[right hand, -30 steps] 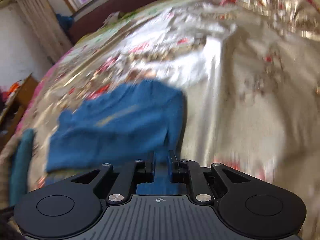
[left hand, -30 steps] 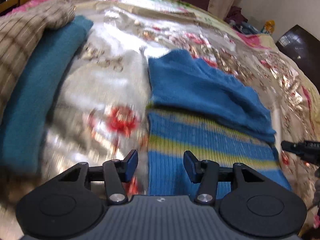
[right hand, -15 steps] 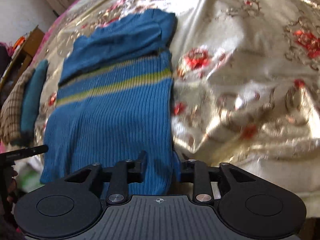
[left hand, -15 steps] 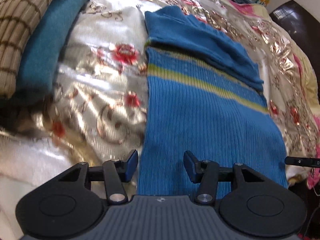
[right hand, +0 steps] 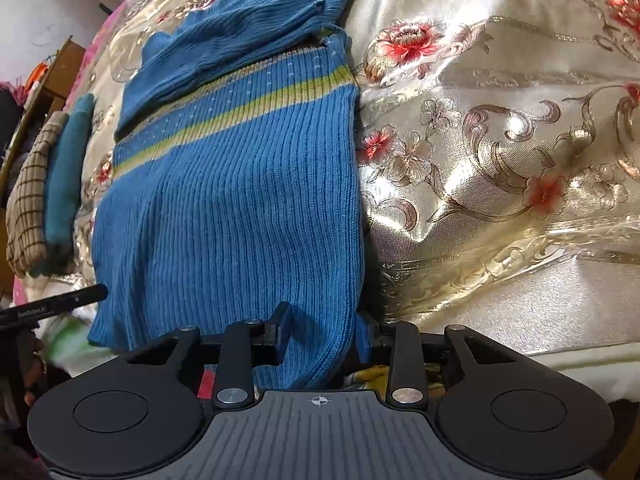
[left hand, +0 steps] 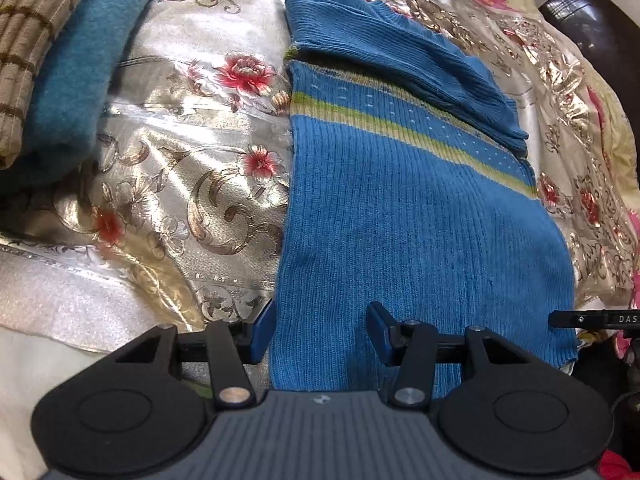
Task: Fold small clothes
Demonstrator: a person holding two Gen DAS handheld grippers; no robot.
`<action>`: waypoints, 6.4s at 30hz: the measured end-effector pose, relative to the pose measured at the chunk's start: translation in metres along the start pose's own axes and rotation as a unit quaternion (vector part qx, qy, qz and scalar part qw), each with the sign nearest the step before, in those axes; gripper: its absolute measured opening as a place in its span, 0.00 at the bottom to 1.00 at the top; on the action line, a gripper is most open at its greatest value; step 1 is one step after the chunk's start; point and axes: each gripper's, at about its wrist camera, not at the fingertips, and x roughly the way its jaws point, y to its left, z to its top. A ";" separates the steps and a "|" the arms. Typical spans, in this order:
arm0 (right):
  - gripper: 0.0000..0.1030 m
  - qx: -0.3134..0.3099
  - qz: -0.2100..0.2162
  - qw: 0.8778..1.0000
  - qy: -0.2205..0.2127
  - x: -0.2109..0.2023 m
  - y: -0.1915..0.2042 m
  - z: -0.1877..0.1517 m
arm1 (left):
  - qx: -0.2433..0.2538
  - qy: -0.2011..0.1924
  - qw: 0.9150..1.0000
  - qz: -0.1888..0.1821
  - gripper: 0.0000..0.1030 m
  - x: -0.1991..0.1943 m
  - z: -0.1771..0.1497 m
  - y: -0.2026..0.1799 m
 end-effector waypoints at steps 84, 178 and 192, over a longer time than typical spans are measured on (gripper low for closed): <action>0.10 0.162 0.206 0.951 -0.165 0.063 -0.005 0.223 | 0.346 -0.094 0.932 -0.049 0.39 0.008 0.006 -0.125; 0.08 0.052 -0.013 0.961 -0.271 0.040 -0.008 0.209 | -0.004 -0.229 0.973 -0.023 0.23 0.044 0.203 -0.007; 0.18 0.054 -0.092 0.954 -0.282 0.023 0.004 0.212 | -0.072 -0.261 0.963 0.008 0.28 0.033 0.165 0.015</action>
